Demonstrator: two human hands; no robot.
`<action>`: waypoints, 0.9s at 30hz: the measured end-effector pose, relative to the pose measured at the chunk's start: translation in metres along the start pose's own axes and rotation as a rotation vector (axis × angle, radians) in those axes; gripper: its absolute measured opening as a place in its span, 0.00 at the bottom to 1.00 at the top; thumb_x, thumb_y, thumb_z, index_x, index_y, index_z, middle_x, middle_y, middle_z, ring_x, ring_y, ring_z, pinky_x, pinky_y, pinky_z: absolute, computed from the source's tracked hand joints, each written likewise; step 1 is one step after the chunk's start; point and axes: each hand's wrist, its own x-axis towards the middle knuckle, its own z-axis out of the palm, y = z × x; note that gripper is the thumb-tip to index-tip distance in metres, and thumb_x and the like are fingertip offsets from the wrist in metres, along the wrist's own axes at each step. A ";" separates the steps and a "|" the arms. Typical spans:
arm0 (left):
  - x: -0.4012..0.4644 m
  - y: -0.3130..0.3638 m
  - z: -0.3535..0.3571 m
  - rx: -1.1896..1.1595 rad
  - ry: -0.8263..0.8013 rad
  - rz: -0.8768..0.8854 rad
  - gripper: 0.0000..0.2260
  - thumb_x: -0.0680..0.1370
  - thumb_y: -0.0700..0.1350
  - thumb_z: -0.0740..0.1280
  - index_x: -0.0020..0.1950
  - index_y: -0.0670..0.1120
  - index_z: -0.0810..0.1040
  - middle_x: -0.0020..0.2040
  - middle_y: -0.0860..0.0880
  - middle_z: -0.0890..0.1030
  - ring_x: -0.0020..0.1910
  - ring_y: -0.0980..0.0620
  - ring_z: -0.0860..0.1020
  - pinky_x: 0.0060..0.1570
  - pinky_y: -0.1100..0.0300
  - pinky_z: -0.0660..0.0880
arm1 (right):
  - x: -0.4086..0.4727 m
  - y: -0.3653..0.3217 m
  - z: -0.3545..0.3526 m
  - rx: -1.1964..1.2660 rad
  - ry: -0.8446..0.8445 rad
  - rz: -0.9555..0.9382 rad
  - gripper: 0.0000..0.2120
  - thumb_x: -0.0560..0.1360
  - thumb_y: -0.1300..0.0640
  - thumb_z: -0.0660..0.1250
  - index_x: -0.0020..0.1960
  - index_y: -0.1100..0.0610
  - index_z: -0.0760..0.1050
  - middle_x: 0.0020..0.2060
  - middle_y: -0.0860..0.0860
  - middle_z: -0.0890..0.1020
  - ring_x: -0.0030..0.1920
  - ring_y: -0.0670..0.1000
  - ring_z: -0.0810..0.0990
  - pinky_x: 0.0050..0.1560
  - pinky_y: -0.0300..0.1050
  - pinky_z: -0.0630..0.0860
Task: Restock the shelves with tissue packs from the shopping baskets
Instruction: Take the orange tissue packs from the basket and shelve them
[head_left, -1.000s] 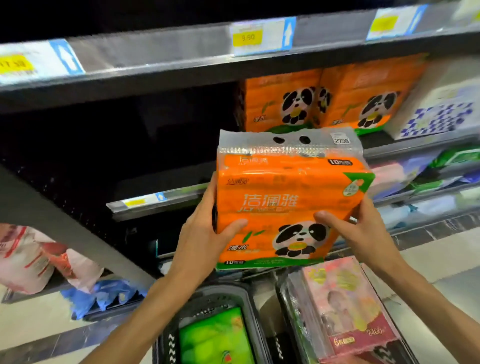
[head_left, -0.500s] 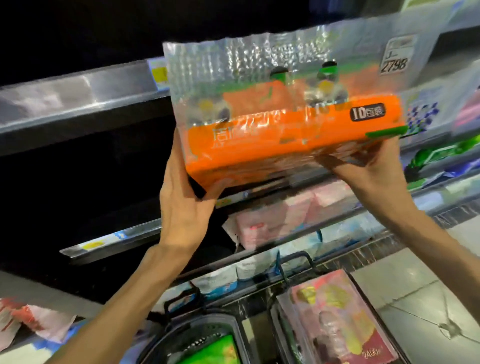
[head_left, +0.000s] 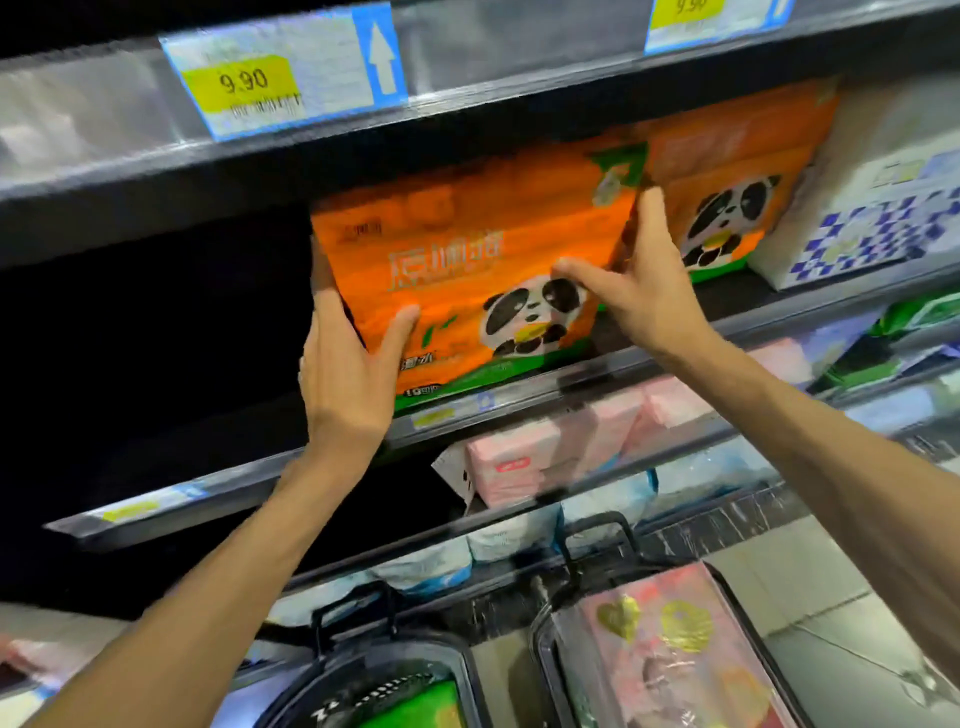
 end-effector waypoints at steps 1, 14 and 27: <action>0.007 -0.003 0.004 0.062 0.000 -0.024 0.33 0.76 0.63 0.71 0.75 0.55 0.59 0.65 0.49 0.79 0.63 0.46 0.79 0.63 0.44 0.76 | 0.008 0.002 0.005 -0.033 0.017 0.021 0.28 0.77 0.49 0.75 0.67 0.55 0.64 0.65 0.52 0.78 0.66 0.49 0.78 0.68 0.54 0.77; 0.010 -0.034 0.053 0.267 0.030 -0.009 0.35 0.73 0.57 0.77 0.70 0.47 0.61 0.51 0.39 0.81 0.48 0.35 0.81 0.48 0.41 0.79 | 0.004 0.051 0.063 -0.977 0.227 -0.370 0.30 0.76 0.51 0.73 0.72 0.57 0.64 0.65 0.63 0.68 0.65 0.64 0.67 0.58 0.56 0.70; 0.037 -0.038 0.086 0.289 0.028 0.022 0.52 0.70 0.65 0.75 0.82 0.43 0.52 0.63 0.40 0.79 0.57 0.36 0.80 0.54 0.47 0.78 | 0.028 0.072 0.053 -1.031 0.207 -0.290 0.45 0.75 0.44 0.75 0.83 0.52 0.54 0.80 0.66 0.57 0.80 0.67 0.57 0.73 0.56 0.67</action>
